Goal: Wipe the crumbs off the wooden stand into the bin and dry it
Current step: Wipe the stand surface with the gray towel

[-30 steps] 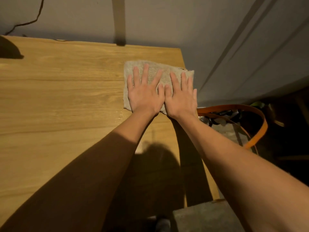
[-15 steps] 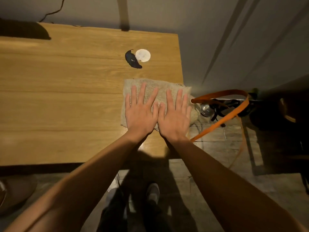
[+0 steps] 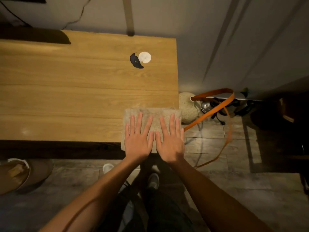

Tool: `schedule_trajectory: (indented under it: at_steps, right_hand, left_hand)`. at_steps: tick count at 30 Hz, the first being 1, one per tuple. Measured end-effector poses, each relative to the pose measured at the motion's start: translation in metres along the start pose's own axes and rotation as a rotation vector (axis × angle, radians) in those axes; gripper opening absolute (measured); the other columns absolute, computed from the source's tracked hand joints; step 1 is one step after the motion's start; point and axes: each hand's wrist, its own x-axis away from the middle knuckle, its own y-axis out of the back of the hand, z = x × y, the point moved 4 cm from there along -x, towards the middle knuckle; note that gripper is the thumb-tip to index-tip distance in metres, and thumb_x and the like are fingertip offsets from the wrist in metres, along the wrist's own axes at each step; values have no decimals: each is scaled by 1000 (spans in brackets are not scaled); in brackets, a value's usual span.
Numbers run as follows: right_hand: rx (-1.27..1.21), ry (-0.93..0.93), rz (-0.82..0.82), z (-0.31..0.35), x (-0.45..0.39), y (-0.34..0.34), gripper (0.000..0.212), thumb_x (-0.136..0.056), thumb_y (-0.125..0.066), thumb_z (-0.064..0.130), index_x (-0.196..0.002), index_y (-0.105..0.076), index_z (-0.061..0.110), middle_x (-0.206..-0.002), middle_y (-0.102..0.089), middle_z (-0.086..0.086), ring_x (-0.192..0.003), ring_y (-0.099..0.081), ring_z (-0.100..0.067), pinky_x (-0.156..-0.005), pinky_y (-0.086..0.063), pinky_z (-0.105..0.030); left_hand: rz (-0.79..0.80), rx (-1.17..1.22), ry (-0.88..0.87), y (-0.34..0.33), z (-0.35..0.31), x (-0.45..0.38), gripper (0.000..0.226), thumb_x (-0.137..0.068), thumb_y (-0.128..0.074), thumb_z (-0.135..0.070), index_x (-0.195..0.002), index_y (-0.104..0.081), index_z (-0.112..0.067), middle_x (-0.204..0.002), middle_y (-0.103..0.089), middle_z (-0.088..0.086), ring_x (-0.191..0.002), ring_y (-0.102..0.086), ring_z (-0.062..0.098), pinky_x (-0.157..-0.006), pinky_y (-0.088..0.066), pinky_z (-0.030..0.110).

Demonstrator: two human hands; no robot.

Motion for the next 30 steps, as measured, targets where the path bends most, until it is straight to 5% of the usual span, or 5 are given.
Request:
schedule_trajectory:
  at_steps: [10, 15, 19, 24, 30]
  right_hand:
    - [48, 211, 151, -9, 52, -3, 94, -93, -45, 61, -161, 9, 28, -169, 17, -4, -156, 16, -22, -125, 4, -46]
    - [207, 215, 154, -20, 41, -5, 130, -76, -82, 24, -158, 19, 30, -168, 20, -3, -155, 18, -24, -125, -3, -51]
    - [271, 187, 129, -19, 36, -14, 118, -88, -67, 5, -153, 28, 31, -165, 28, -5, -152, 26, -26, -124, -9, -58]
    - [220, 225, 96, -13, 34, -14, 87, -96, -50, -3, -162, 0, 25, -169, 8, -12, -156, 10, -31, -121, -26, -54]
    - [191, 216, 63, -7, 46, 0, 107, -81, -49, -23, -162, 2, 25, -170, 11, -8, -156, 12, -27, -90, -59, -33]
  left_hand:
    - [190, -99, -206, 22, 34, 68, 91, -91, -53, -37, -159, 6, -26, -168, 9, 0, -154, 10, 22, -123, -17, 48]
    - [238, -284, -197, 13, 36, 54, 122, -78, -76, -30, -157, 17, -25, -167, 15, 4, -153, 15, 27, -124, -5, 51]
    - [233, -410, -130, -3, 32, 43, 126, -71, -81, -22, -155, 12, -20, -167, 7, 12, -153, 13, 34, -119, 4, 59]
    - [198, -422, -151, -8, 29, 40, 115, -69, -80, -11, -153, -1, -17, -166, -12, 16, -153, -6, 38, -118, -10, 64]
    - [152, -340, -172, 8, 21, 57, 90, -90, -52, 1, -159, 2, -15, -168, 2, 13, -154, 4, 33, -122, -11, 54]
